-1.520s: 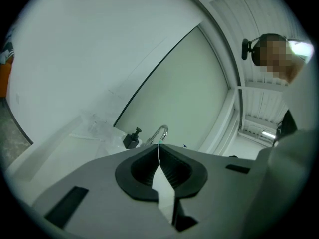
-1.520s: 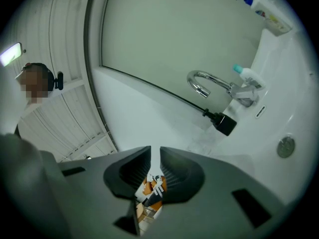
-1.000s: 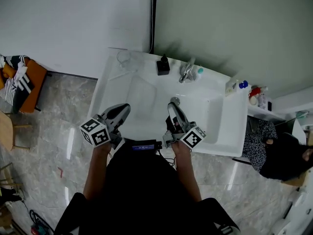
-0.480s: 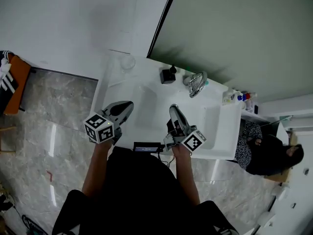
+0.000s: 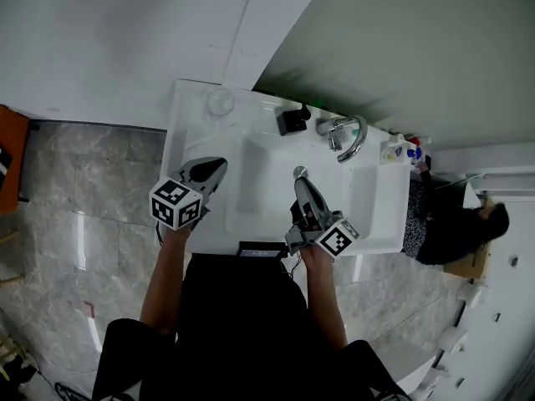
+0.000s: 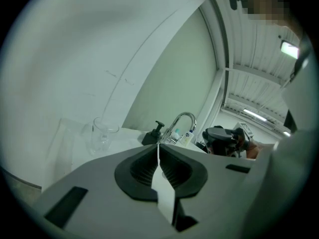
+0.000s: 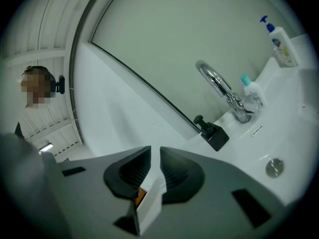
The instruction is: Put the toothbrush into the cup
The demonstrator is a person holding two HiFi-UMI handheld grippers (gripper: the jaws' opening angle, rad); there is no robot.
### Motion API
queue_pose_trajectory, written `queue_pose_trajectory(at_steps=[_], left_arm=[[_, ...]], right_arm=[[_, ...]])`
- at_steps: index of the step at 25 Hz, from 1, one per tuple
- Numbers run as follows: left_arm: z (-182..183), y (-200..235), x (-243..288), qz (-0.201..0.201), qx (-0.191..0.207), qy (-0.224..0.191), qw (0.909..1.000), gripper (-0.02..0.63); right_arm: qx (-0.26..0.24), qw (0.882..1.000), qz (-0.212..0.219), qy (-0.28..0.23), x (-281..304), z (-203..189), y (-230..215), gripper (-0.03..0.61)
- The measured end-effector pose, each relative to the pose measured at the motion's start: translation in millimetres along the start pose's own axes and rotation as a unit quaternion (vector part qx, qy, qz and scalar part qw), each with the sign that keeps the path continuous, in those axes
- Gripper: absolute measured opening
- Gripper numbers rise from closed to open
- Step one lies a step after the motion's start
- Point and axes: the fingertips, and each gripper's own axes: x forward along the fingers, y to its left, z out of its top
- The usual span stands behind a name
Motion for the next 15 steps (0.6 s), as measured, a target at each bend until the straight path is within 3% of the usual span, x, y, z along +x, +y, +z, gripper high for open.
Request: queue_pose_trajectory(at_steps=[8, 15], left_arm=[[-28.9, 36.8, 23.7, 0.027, 0.056, 0.076, 0.9951, 0.012], [-42.8, 51.5, 44.0, 0.062, 0.101, 0.135, 0.9837, 0.014]], right_arm=[[-0.003, 1.0, -0.026, 0.001, -7.6, -8.2, -4.4, 0.044], [0.003, 1.0, -0.011, 0.0, 0.4, -1.5, -16.8, 0.044]])
